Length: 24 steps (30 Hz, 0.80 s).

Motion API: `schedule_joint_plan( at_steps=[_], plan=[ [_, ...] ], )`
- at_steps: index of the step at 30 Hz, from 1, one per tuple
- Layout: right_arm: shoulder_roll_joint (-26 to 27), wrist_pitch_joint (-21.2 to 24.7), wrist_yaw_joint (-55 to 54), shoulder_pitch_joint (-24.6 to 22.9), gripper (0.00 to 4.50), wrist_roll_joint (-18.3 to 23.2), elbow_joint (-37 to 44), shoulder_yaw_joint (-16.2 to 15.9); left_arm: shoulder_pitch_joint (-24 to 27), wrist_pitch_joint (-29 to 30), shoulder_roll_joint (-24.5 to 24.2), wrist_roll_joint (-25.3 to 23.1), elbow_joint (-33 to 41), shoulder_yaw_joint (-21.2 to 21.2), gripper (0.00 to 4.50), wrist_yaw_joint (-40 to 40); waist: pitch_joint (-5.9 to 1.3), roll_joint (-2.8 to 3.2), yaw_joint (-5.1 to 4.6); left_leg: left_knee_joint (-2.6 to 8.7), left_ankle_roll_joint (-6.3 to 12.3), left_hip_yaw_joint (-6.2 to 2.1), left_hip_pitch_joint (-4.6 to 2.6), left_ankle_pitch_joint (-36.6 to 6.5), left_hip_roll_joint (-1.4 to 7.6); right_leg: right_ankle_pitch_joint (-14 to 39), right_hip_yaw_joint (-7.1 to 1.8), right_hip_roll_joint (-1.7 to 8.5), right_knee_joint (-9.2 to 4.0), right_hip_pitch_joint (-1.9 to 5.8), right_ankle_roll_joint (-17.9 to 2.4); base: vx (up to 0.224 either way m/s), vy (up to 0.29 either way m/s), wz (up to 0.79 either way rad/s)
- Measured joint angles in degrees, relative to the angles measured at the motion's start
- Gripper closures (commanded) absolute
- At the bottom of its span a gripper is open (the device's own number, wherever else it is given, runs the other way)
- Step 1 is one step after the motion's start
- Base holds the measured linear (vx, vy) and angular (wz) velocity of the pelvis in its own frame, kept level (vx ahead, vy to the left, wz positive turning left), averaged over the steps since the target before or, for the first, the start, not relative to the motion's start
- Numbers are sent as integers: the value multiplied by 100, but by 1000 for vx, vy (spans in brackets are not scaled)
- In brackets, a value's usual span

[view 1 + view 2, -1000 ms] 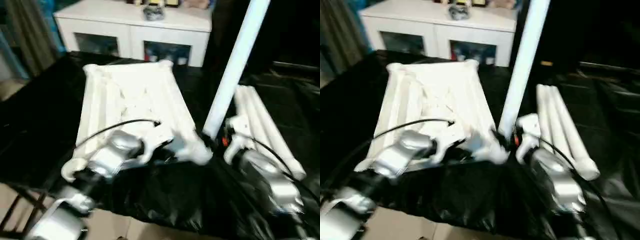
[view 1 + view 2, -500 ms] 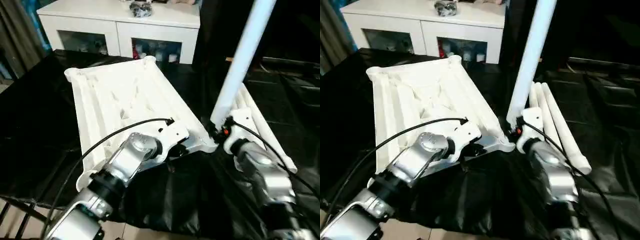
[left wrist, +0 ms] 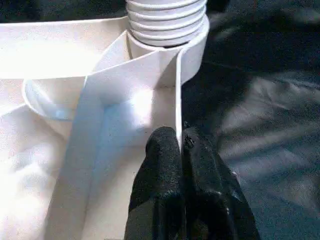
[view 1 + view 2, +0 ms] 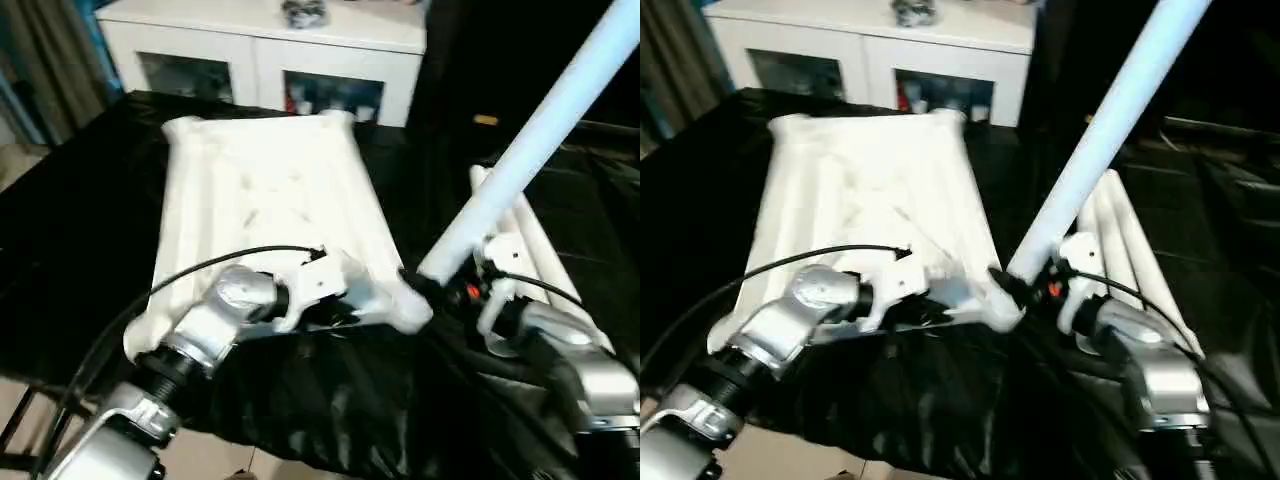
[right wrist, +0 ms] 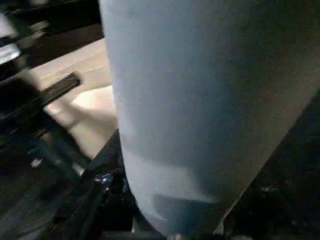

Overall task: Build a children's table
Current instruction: Insert table leg to table base

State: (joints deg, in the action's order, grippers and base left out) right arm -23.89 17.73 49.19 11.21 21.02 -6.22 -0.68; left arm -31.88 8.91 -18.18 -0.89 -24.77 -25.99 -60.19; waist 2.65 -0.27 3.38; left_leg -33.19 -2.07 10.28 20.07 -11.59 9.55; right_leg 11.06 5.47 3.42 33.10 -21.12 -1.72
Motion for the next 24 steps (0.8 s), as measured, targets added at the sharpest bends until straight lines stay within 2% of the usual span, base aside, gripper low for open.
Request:
schedule_joint_plan(
  at_steps=[8,13,20,24],
  plan=[
    [-363,84,895,154,260,-24,57,-499,-192,-473,-209,105,-438,-26,450,-655,-20,-38,7,1,-1,4,-3,1,4,1,-1,1,6,2,2,0,0,0],
    [-370,-121,1081,202,261,-183,61,-774,-352,-635,-215,-5,-770,-52,450,-677,-41,-79,-11,-8,-6,4,-12,2,7,-2,0,0,6,17,0,0,0,0],
    [-250,-339,999,206,261,-321,30,-868,-491,-715,-201,-59,-1058,-60,450,-640,-41,-83,-39,-11,-7,4,-14,2,11,9,4,0,5,18,23,0,0,0],
    [8,-461,610,316,261,-313,-277,-690,-516,-776,-207,-59,-1147,-16,450,-646,-39,-82,-66,-13,-7,3,-19,2,13,9,7,0,1,13,23,0,0,0]
  ],
)
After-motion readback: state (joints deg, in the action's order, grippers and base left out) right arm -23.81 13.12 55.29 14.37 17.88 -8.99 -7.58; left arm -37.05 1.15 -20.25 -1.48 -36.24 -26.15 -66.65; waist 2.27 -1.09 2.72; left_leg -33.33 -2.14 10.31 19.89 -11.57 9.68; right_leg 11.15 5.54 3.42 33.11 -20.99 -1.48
